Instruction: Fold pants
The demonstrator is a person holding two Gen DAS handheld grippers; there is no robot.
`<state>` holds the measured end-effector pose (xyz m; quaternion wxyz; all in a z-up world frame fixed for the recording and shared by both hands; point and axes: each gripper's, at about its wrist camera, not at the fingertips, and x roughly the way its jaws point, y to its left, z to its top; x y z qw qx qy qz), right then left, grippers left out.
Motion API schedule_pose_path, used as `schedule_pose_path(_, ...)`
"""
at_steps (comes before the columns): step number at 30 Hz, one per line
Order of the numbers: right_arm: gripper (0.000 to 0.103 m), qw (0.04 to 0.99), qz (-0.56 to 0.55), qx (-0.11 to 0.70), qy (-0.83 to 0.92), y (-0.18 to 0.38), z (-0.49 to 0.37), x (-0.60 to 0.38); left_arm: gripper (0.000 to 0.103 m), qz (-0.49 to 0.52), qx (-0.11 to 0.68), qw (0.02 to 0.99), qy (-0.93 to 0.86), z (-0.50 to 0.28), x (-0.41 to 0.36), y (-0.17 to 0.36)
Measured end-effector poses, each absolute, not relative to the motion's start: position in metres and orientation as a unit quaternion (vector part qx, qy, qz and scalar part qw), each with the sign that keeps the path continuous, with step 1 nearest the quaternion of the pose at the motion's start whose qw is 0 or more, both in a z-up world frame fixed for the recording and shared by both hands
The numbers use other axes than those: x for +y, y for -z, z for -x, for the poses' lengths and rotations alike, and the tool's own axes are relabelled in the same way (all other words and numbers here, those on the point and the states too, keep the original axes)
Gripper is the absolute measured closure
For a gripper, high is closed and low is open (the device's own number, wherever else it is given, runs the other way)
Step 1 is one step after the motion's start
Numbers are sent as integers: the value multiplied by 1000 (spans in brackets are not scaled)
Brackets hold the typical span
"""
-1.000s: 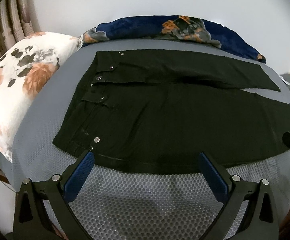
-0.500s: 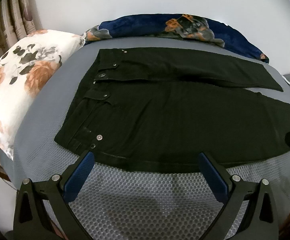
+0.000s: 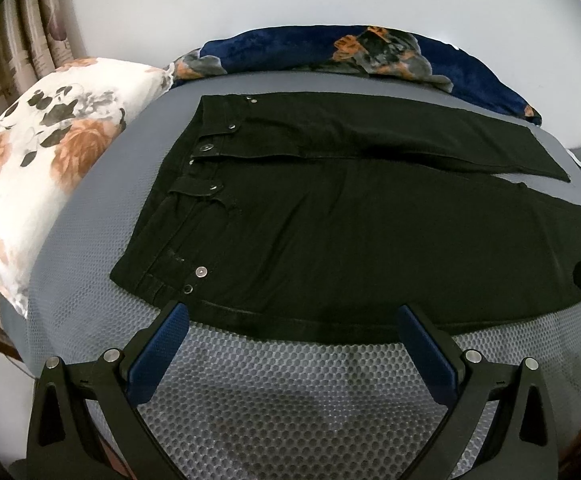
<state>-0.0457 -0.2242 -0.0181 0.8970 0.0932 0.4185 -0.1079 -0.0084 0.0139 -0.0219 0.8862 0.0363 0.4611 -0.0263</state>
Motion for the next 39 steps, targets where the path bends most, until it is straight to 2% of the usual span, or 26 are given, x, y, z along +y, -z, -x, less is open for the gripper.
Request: schedule_pose_path(39, 0, 889, -100, 433, 109, 22, 31, -225, 0, -26, 469, 882, 17, -9, 23, 20)
